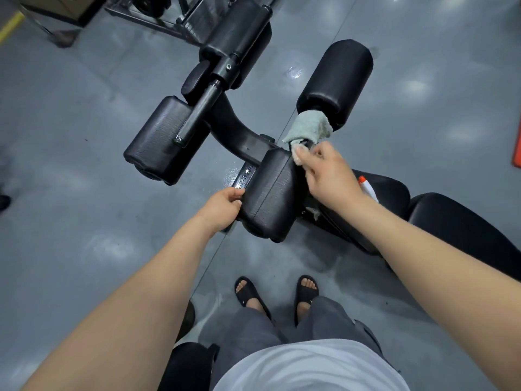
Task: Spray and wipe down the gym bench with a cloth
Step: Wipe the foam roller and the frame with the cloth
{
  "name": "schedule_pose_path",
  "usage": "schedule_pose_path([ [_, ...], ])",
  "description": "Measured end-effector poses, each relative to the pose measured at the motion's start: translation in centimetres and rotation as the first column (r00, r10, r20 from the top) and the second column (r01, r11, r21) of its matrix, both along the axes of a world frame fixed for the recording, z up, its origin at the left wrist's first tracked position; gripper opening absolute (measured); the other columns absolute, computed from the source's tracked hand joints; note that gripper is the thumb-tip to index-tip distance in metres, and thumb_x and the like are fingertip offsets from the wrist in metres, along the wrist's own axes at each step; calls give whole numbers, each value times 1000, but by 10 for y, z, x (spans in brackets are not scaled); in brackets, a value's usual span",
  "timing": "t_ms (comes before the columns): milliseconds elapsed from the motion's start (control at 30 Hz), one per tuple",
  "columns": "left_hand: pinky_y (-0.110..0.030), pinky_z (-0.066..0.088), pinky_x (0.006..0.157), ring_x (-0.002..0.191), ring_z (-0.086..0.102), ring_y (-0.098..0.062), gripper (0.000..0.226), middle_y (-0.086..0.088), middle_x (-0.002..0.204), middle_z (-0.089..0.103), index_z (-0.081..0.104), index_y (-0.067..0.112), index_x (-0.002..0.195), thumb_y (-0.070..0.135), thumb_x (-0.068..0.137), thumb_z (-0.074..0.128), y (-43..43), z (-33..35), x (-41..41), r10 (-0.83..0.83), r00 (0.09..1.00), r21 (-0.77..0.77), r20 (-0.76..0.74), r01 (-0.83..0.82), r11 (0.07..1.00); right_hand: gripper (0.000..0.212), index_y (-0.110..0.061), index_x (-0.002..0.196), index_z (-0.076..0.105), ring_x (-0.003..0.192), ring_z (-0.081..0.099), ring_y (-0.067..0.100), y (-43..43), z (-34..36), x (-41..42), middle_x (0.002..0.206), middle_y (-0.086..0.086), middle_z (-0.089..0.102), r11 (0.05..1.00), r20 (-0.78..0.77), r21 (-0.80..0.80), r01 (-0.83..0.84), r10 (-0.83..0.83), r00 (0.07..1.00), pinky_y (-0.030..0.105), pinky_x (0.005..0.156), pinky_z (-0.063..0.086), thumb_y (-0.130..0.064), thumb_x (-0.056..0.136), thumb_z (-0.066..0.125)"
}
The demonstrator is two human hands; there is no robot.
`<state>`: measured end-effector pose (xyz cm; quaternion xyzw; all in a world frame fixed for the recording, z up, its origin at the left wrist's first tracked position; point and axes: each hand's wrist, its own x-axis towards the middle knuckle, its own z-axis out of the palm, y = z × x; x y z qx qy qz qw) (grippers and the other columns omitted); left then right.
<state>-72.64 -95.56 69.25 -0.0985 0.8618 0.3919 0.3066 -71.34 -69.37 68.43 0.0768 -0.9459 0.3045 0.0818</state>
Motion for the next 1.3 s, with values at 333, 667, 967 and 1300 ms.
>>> schedule_pose_path([
  [333,-36,53,100,103,64,-20,38,-10,121,70,62,12,135,1,104,43,-8,-19,-1,100,993,82,66,-105,991,49,-12,138,56,88,50,31,-68,-26,53,108,8,53,949,54,19,-313,312,948,46,72,53,-9,89,51],
  [667,-40,47,109,108,63,-18,39,-8,123,71,65,17,132,4,103,43,-11,-26,-4,124,985,99,117,-136,986,37,-9,124,61,80,45,28,-31,-9,10,96,11,45,999,24,14,-30,30,999,44,69,49,-11,93,41],
  [967,-41,53,101,105,67,-25,39,-13,118,72,64,16,133,4,104,42,-11,-31,-2,151,980,131,127,-168,977,56,-11,138,57,87,48,29,-77,-17,71,108,10,52,883,83,35,-467,463,882,40,73,49,-11,85,37],
  [1300,-7,47,76,99,62,-12,35,-3,127,67,58,12,136,4,105,42,-2,-11,7,89,996,107,22,-91,990,41,-21,136,64,79,49,31,-25,-14,19,96,13,51,990,-41,45,-134,136,990,37,61,43,-11,97,55],
])
